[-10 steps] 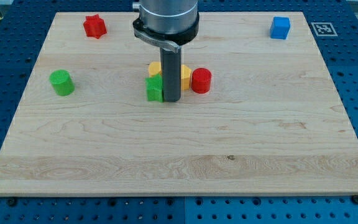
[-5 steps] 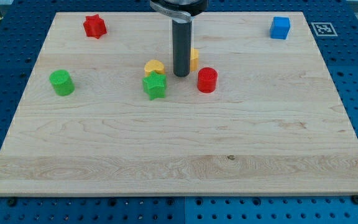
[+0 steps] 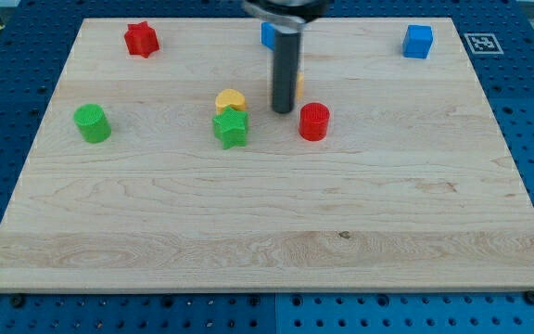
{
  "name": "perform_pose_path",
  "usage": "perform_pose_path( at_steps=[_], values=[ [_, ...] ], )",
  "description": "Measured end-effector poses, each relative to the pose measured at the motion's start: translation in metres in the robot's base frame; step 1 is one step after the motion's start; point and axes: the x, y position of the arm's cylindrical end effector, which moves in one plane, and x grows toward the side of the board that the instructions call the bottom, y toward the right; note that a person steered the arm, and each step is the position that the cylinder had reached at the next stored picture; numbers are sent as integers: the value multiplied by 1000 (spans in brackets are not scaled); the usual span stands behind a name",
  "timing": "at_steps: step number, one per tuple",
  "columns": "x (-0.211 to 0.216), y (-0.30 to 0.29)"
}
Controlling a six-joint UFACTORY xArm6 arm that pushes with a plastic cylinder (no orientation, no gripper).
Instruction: Move the yellow hexagon diagonal bottom right to the blue triangle
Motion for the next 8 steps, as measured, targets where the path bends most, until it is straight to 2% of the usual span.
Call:
perform_pose_path(
  at_steps=[1,3,8],
  values=[
    [-13,-20],
    [-20,25],
    [-20,26]
  ],
)
